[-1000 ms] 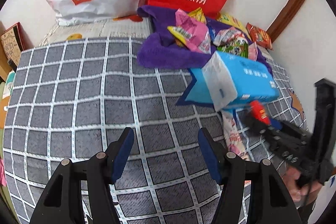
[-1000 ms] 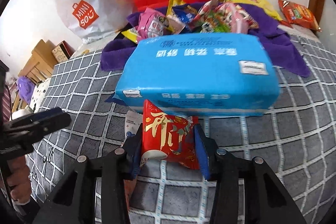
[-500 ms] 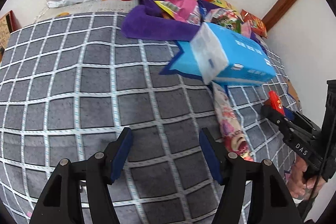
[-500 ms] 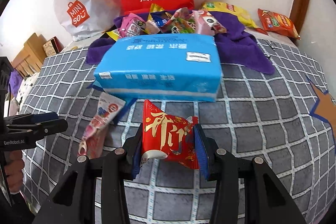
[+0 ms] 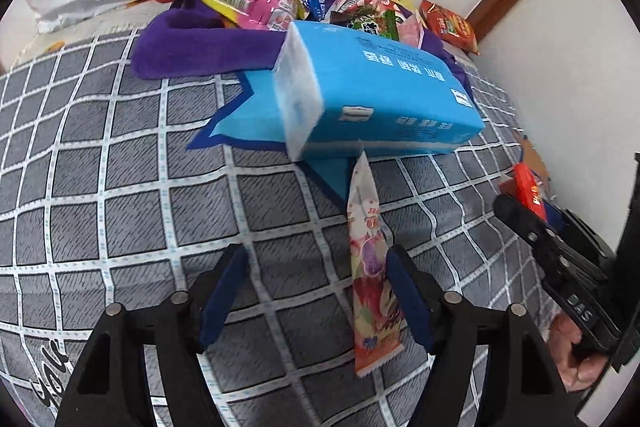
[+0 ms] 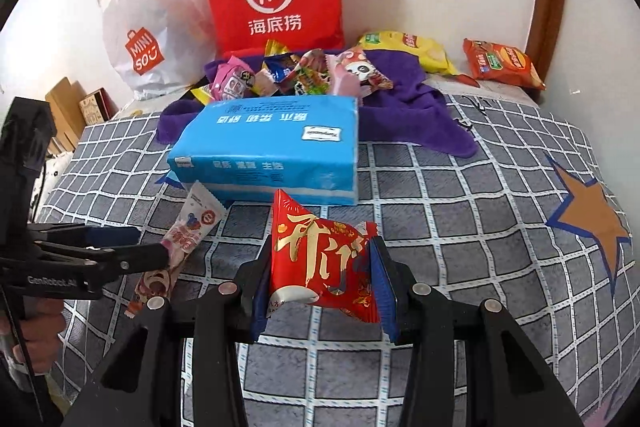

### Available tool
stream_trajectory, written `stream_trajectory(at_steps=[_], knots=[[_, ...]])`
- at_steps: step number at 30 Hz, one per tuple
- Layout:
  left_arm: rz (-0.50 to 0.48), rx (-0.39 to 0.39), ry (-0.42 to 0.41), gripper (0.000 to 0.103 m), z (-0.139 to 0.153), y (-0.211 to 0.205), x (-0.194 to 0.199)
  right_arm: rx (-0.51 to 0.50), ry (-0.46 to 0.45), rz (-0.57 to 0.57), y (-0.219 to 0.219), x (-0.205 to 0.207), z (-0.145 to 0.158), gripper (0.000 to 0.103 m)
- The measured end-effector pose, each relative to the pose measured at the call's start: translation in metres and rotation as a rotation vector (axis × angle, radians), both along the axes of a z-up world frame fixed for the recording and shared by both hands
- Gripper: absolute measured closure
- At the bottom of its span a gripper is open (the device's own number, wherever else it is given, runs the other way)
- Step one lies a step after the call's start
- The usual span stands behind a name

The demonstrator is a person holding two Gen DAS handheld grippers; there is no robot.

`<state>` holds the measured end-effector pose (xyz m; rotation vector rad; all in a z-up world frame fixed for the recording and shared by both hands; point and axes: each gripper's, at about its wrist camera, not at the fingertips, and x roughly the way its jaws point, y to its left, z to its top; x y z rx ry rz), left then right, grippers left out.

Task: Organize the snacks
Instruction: 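Grasp the long pink ice-cream wrapper with the left tool while the right tool holds the red bag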

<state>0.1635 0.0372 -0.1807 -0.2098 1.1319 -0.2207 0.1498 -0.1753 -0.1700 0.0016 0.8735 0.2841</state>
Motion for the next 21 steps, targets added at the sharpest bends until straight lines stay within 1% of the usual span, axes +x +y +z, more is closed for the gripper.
stream_trajectory(at_steps=[5,6,8,11,15,21], knots=[[-0.014,0.061,-0.007,0.032,-0.002,-0.02,0.003,0.017,-0.001,-0.013,-0.015,-0.001,-0.003,0.06],[-0.017,0.082,-0.011,0.032,-0.003,-0.023,0.004,0.022,0.003,-0.016,-0.018,0.0,-0.005,0.06],[-0.025,0.149,-0.025,0.032,-0.003,-0.034,0.004,0.03,0.008,-0.022,-0.023,0.001,-0.007,0.06],[-0.057,0.184,-0.038,0.032,-0.006,-0.049,0.003,0.039,0.022,-0.033,-0.029,0.003,-0.012,0.06],[-0.072,0.278,-0.068,0.034,-0.009,-0.067,0.003,0.044,0.038,-0.046,-0.035,0.005,-0.018,0.06],[-0.063,0.285,-0.094,0.042,-0.008,-0.069,0.003,0.045,0.053,-0.055,-0.042,0.005,-0.025,0.06]])
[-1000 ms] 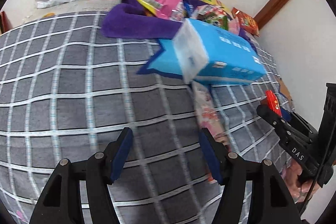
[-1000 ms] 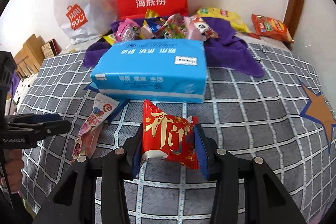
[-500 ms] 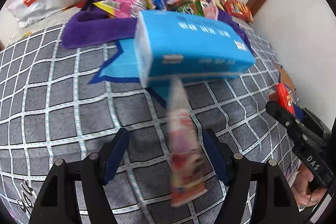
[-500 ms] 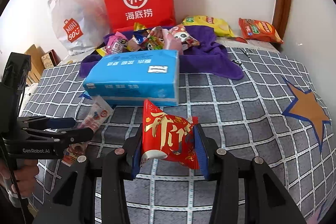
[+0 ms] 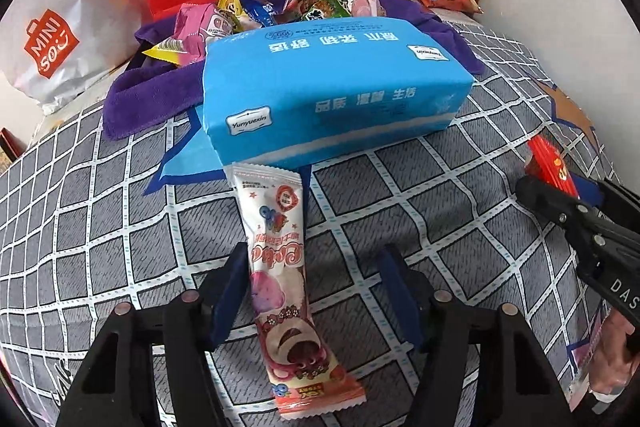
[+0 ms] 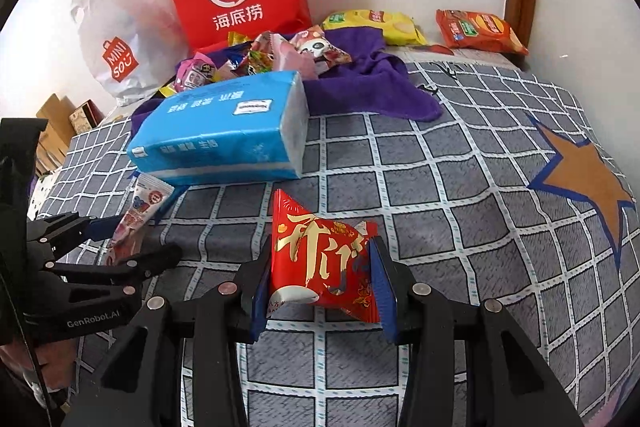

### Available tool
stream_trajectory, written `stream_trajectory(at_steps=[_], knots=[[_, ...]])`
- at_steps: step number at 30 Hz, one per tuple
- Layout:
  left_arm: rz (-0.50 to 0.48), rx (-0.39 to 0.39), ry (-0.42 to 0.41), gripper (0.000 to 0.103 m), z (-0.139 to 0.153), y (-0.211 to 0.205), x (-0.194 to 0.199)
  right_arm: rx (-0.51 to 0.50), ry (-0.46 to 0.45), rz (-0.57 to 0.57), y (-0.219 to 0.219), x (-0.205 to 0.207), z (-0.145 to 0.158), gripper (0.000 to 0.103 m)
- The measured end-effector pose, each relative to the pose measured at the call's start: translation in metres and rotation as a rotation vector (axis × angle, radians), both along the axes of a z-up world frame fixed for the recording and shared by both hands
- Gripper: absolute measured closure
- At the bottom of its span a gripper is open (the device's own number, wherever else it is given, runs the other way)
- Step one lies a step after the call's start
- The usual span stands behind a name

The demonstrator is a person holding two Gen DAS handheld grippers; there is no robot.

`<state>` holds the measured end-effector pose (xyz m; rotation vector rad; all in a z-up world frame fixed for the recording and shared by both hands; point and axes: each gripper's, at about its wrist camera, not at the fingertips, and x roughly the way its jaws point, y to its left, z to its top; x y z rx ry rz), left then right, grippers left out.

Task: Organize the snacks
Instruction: 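Grasp the long pink ice-cream wrapper with the left tool while the right tool holds the red bag, then carry the red bag and pink wrapper up over the purple cloth with both tools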

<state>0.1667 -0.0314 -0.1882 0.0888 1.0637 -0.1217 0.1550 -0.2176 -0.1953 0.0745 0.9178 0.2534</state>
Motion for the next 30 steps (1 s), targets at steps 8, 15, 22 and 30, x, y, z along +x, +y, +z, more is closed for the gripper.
stream_trajectory(at_steps=[8,15,22,30], knots=[[-0.011,0.003,-0.046,0.074,0.001,-0.004,-0.006,-0.013,0.013,0.008,0.005,0.003,-0.011,0.06],[-0.01,-0.017,-0.103,0.081,-0.001,0.004,-0.014,-0.018,-0.002,0.016,0.007,0.007,-0.018,0.057],[0.002,-0.035,-0.132,0.079,-0.003,0.006,-0.018,0.023,0.004,0.012,0.002,0.011,-0.02,0.056],[0.026,-0.082,-0.09,0.082,0.002,0.015,-0.019,0.031,0.035,0.005,-0.001,0.011,-0.012,0.061]])
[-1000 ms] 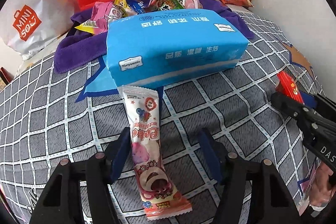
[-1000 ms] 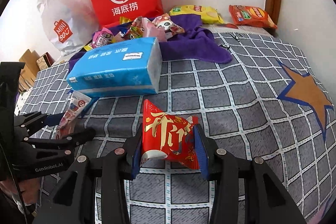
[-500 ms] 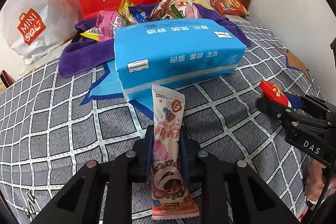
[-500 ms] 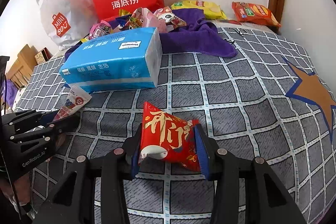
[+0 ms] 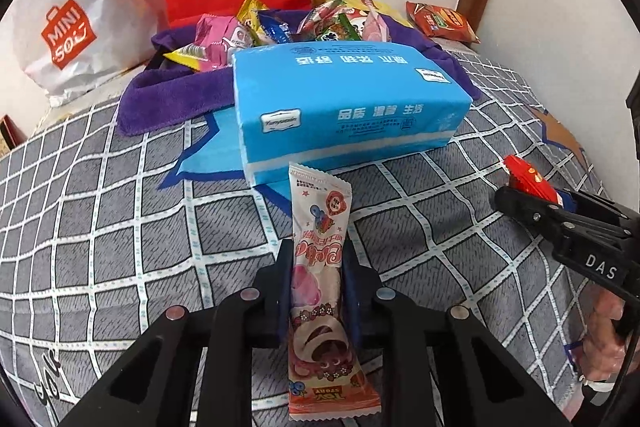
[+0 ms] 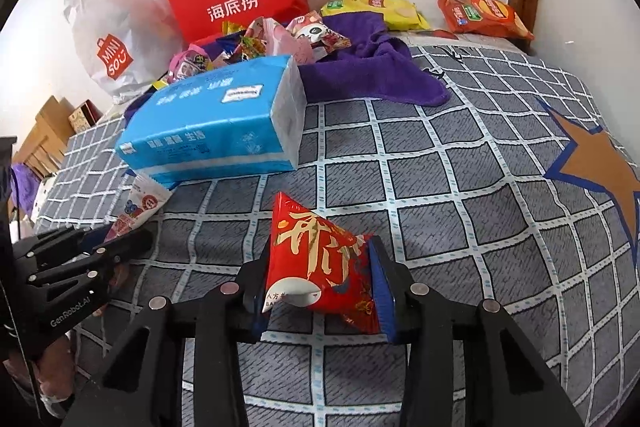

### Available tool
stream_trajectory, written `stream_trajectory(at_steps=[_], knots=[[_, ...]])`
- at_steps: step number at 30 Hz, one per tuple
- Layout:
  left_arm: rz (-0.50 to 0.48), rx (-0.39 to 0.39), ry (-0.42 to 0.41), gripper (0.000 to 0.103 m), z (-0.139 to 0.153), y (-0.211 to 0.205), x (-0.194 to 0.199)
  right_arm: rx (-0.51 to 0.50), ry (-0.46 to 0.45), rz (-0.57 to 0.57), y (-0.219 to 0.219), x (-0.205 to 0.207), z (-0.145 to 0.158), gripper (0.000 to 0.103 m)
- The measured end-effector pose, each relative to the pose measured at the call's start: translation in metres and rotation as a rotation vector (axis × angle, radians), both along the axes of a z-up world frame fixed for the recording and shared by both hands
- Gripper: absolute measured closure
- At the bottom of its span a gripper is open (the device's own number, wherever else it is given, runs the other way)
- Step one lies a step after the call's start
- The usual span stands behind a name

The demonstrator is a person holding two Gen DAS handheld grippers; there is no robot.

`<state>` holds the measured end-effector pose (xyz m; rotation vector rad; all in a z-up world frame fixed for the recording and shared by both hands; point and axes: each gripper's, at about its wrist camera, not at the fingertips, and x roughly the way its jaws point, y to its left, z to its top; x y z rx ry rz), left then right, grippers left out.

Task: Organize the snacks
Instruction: 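Carry the red bag and pink wrapper up over the purple cloth with both tools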

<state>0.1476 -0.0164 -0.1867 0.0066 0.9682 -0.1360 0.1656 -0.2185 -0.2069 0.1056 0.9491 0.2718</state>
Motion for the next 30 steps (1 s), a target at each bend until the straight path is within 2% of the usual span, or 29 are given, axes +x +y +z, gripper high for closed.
stream_trajectory(at_steps=[5,14,19,30], knots=[[0.004,-0.06,0.015,0.082,0.009,0.009,-0.005,-0.01,-0.029,0.006,0.004,-0.008,0.018,0.061],[0.016,-0.065,-0.049,0.082,0.046,0.015,-0.014,-0.024,-0.098,0.03,0.017,-0.019,0.056,0.061],[0.011,-0.086,-0.058,0.082,0.066,0.018,-0.013,-0.028,-0.142,0.041,0.023,-0.019,0.079,0.061],[0.004,-0.098,-0.093,0.082,0.099,0.02,-0.004,-0.015,-0.186,0.037,0.028,-0.007,0.108,0.061]])
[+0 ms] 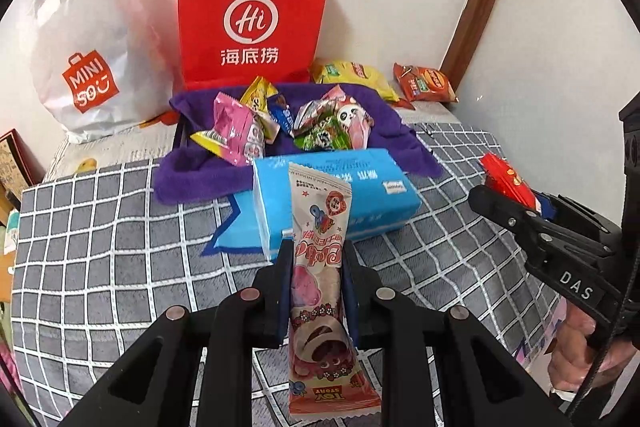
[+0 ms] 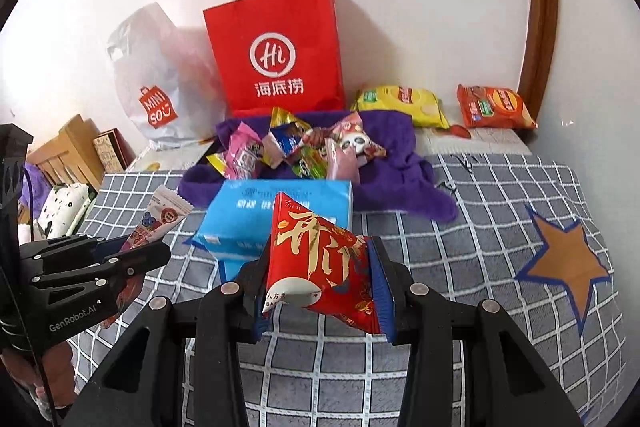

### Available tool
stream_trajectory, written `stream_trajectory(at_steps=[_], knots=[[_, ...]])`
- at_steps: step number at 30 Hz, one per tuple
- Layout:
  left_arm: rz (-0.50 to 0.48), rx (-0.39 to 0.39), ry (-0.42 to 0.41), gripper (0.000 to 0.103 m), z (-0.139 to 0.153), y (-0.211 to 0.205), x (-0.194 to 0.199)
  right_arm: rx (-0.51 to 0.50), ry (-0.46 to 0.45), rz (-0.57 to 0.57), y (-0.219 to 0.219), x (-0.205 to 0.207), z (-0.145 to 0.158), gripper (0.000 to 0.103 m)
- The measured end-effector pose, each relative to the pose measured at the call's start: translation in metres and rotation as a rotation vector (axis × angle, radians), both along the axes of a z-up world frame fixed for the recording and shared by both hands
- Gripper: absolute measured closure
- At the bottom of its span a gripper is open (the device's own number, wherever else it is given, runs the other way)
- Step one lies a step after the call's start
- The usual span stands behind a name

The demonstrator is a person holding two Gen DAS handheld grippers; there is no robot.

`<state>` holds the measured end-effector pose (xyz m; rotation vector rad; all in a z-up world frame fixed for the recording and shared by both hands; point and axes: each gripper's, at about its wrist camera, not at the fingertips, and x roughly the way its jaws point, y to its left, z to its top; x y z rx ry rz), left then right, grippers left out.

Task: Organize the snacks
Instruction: 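Carry the red bag and pink wrapper up over the purple cloth with both tools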

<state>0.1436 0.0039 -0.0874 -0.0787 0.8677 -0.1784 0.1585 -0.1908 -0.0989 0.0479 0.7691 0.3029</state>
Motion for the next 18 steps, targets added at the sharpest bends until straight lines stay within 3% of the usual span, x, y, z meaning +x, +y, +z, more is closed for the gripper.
stream_trajectory(at_steps=[18], knots=[[-0.016,-0.014,-0.015,0.082,0.033,0.011,0.04,-0.023,-0.03,-0.002,0.014,0.049,0.029,0.061]])
